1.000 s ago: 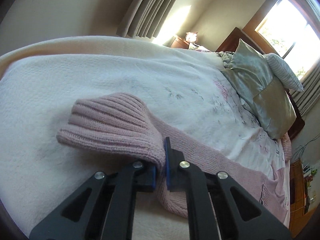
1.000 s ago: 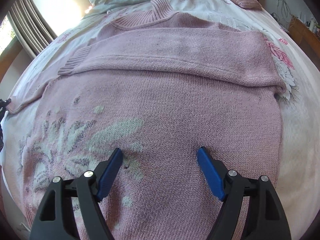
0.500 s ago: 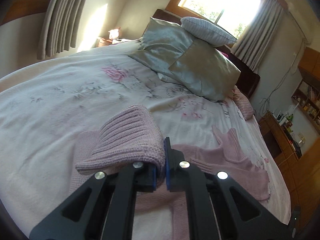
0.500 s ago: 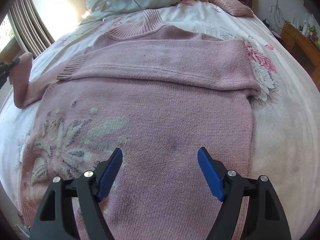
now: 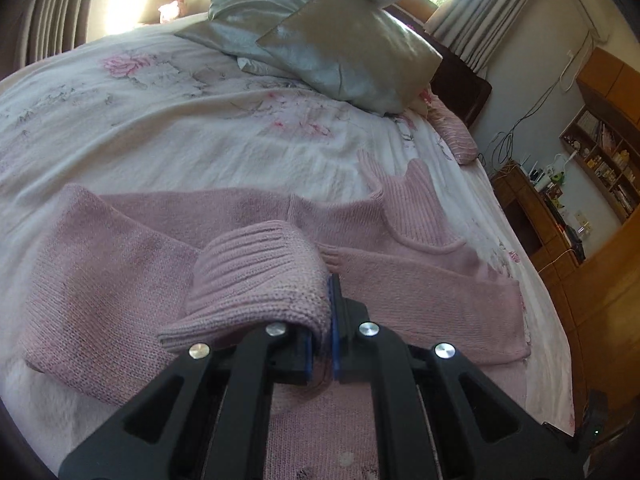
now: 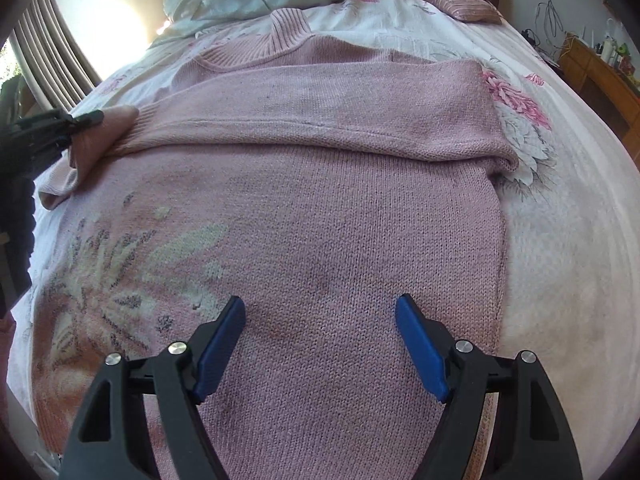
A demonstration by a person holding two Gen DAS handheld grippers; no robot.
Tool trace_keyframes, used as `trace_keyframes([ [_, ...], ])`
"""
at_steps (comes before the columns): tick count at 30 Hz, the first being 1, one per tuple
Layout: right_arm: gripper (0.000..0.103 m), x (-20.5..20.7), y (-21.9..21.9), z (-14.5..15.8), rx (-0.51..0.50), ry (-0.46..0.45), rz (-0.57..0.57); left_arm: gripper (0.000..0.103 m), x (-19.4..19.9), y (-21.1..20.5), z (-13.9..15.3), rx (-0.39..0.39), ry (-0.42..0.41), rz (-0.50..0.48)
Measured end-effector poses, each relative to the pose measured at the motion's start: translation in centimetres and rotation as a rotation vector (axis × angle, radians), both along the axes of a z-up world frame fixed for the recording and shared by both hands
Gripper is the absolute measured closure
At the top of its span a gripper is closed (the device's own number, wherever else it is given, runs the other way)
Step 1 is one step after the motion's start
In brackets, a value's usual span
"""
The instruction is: Fold small clothes
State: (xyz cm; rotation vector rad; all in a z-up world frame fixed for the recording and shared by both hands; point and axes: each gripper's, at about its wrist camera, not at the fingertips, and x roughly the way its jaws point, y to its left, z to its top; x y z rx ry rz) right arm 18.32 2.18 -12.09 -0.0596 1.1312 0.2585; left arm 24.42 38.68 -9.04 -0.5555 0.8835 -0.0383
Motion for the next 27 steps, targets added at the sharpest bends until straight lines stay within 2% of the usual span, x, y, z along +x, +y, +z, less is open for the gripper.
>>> trace_keyframes([
  [4, 0.025, 0.3, 0.1, -0.2, -0.007, 0.008, 0.002, 0.098, -0.2, 1.3, -2.6, -0.031, 0.058, 0.01],
  [6, 0.024, 0.5, 0.2, -0.2, -0.011, 0.014, 0.0, 0.097, -0.7, 2.0, -3.2, -0.06, 0.055, 0.006],
  [11, 0.024, 1.0, 1.2, 0.7, 0.014, 0.02, 0.003, 0.094, -3.9, 2.9, -1.7, -0.095, 0.038, -0.028],
  [13, 0.024, 1.3, 2.5, 1.7, 0.041, 0.013, 0.034, 0.088, -5.8, 3.7, -0.4, -0.076, 0.016, -0.05],
  [15, 0.024, 2.3, 4.6, 3.0, 0.08, 0.009, 0.073, 0.087, -7.8, 5.0, 0.6, -0.052, -0.011, -0.038],
  [18, 0.024, 4.8, 8.7, 4.5, 0.198, 0.041, 0.14, 0.087, -9.9, 8.0, 1.9, -0.028, -0.037, 0.037],
  [20, 0.024, 6.9, 12.1, 4.8, 0.235, 0.067, 0.167, 0.086, -10.6, 9.8, 2.4, -0.009, -0.036, 0.081],
  [23, 0.024, 9.6, 17.0, 4.2, 0.327, 0.138, 0.212, 0.087, -11.0, 11.9, 2.6, -0.008, -0.016, 0.125],
  [26, 0.026, 11.9, 20.7, 2.3, 0.317, 0.208, 0.198, 0.086, -11.3, 13.0, 3.0, -0.004, -0.02, 0.135],
  [27, 0.03, 12.5, 21.6, 1.4, 0.314, 0.237, 0.189, 0.086, -11.6, 13.3, 3.1, 0.003, -0.022, 0.133],
])
